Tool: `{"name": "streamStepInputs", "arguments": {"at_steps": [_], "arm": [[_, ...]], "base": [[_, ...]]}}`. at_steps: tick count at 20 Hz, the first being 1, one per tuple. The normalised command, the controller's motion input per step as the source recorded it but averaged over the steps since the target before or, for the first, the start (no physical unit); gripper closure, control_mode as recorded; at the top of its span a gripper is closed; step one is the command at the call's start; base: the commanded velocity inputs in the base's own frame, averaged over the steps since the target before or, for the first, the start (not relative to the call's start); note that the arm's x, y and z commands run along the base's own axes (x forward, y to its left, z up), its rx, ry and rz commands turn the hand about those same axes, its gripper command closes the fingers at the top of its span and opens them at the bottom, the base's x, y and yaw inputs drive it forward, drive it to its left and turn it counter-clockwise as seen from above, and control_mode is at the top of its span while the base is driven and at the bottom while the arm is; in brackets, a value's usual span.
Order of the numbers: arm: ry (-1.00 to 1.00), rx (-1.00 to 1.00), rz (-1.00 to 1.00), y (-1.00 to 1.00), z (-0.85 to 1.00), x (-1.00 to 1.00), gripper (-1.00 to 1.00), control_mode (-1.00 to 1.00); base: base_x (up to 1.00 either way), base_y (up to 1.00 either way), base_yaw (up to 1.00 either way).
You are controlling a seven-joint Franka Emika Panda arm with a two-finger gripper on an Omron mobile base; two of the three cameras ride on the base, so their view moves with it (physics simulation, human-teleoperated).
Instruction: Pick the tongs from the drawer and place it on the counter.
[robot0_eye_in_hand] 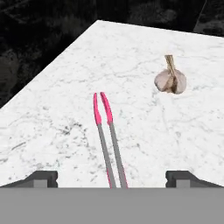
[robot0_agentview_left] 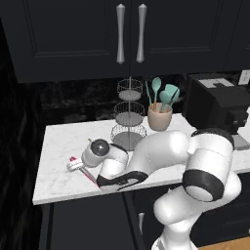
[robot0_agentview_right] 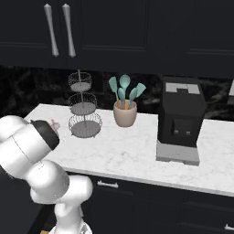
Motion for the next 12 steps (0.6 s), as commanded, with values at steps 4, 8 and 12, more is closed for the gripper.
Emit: {"name": "streamStepInputs", "arguments": {"at_steps": [4, 8, 12], "arm": [[0.00, 0.16, -0.08, -0.65, 1.00, -0.59, -1.00, -1.00], [0.00, 0.20, -0.06, -0.57, 1.00, -0.53, -1.00, -1.00], [0.01, 0.17, -0.08, -0.55, 1.00, -0.49, -1.00, -1.00]], "base": [[0.00, 0.00, 0.00], [0.00, 0.00, 0.00], [0.00, 0.00, 0.00]]}}
